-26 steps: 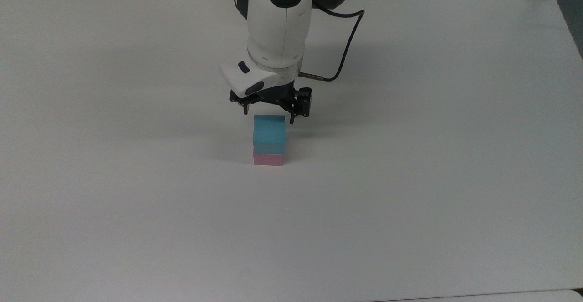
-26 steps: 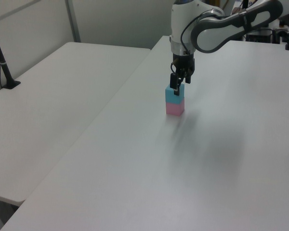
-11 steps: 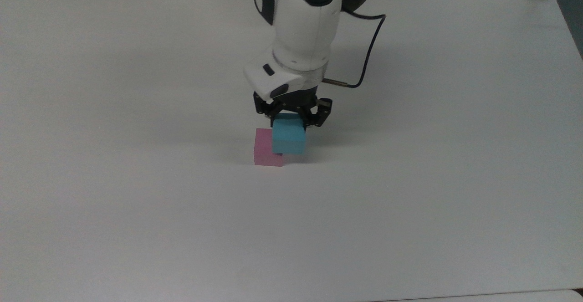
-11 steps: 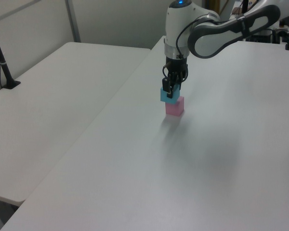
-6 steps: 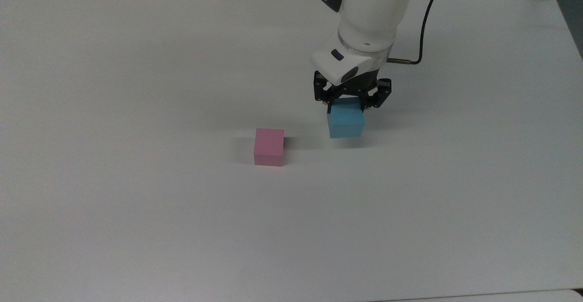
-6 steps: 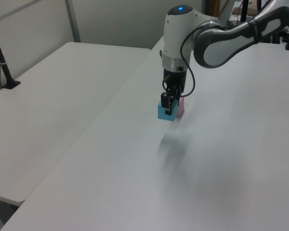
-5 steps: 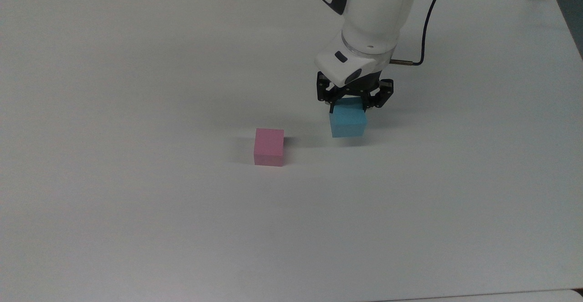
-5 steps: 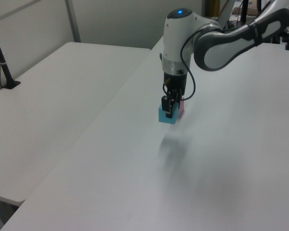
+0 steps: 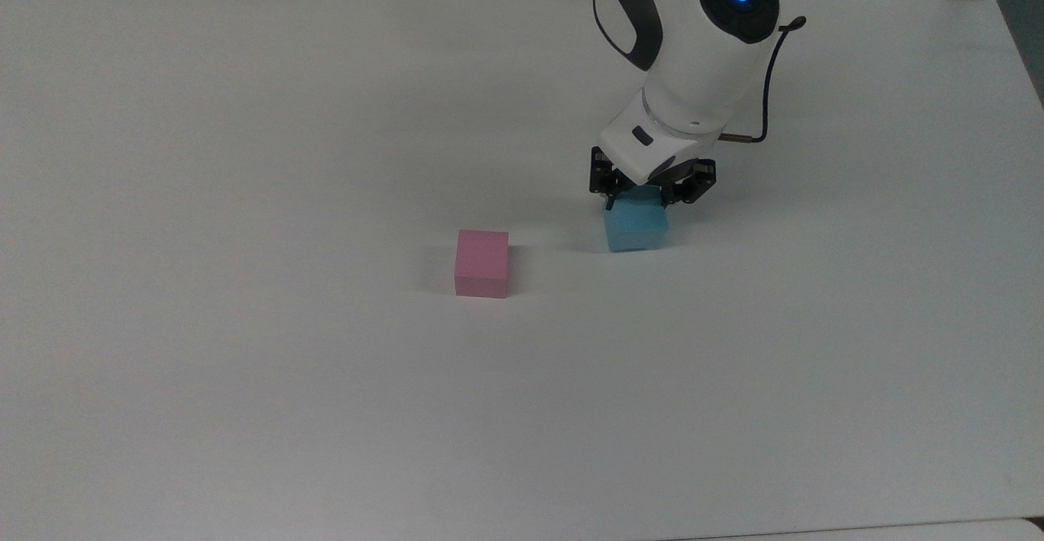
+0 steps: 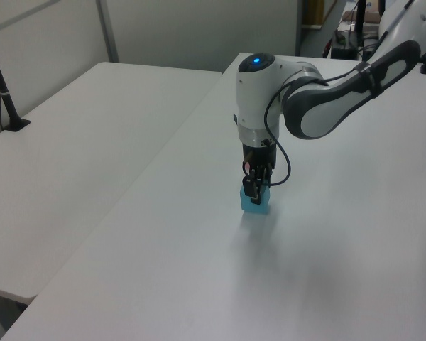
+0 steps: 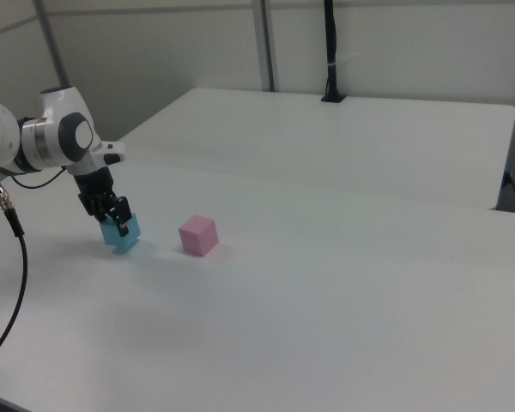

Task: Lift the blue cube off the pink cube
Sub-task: 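Open the gripper to release the blue cube and raise away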

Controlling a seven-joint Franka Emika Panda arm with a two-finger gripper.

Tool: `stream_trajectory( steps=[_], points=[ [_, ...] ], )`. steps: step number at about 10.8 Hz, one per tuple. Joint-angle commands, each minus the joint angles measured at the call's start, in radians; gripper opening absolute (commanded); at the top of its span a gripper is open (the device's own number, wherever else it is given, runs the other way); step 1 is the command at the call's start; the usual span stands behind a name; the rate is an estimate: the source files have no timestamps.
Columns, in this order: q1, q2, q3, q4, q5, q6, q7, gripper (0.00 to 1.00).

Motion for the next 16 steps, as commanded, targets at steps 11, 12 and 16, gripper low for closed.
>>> stream_trajectory(
  steps=[11, 12, 16],
  points=[
    [-0.136, -0.302, -0.003, 0.000, -0.036, -0.320, -0.109, 1.00],
    [-0.188, -0.358, -0.006, -0.003, -0.009, -0.368, -0.194, 1.00],
    [-0.357, -0.517, -0.061, -0.021, 0.226, -0.485, -0.541, 1.00]
  ],
)
